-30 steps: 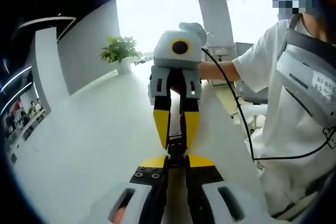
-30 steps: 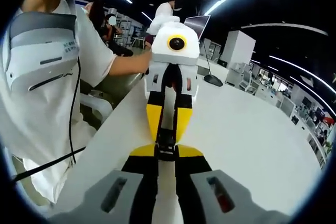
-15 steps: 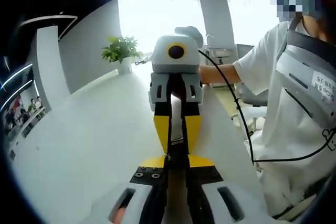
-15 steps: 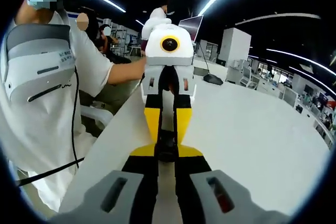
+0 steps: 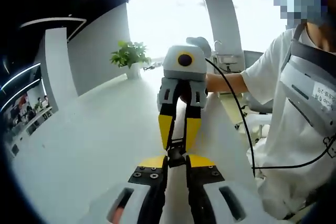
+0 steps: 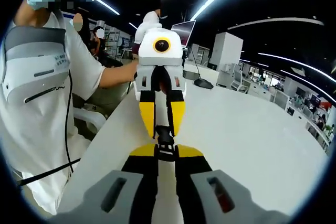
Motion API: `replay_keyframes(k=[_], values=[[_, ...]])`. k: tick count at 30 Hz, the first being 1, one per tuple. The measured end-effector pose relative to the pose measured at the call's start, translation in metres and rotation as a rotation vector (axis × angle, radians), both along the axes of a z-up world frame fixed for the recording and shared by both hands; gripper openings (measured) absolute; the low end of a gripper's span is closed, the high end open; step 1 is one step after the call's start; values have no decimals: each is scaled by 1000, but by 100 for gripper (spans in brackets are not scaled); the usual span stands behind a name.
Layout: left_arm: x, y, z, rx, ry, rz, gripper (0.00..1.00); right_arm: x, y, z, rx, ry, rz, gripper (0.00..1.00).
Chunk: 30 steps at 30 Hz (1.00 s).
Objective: Snap the two parts of the plastic buckle together until the buckle closes and remains connected.
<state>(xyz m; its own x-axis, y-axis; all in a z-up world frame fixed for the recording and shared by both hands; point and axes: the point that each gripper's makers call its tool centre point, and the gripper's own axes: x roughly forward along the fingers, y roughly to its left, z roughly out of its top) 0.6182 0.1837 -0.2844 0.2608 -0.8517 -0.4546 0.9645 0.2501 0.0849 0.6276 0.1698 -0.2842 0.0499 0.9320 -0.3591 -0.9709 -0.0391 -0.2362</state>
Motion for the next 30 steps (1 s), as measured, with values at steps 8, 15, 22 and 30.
replay_keyframes(k=[8, 15, 22, 30], values=[[0, -1, -3, -3, 22, 10, 12, 1, -3, 4, 0, -23, -14, 9], [-1, -2, -1, 0, 5, -14, 11, -1, -4, 8, 7, -27, -20, 10], [-3, -4, -6, 20, -22, -63, 10, -5, -6, -1, -25, 13, -9, 11], [-4, -4, -10, 28, -15, -91, 10, -5, -9, -6, -34, 113, -23, 12]])
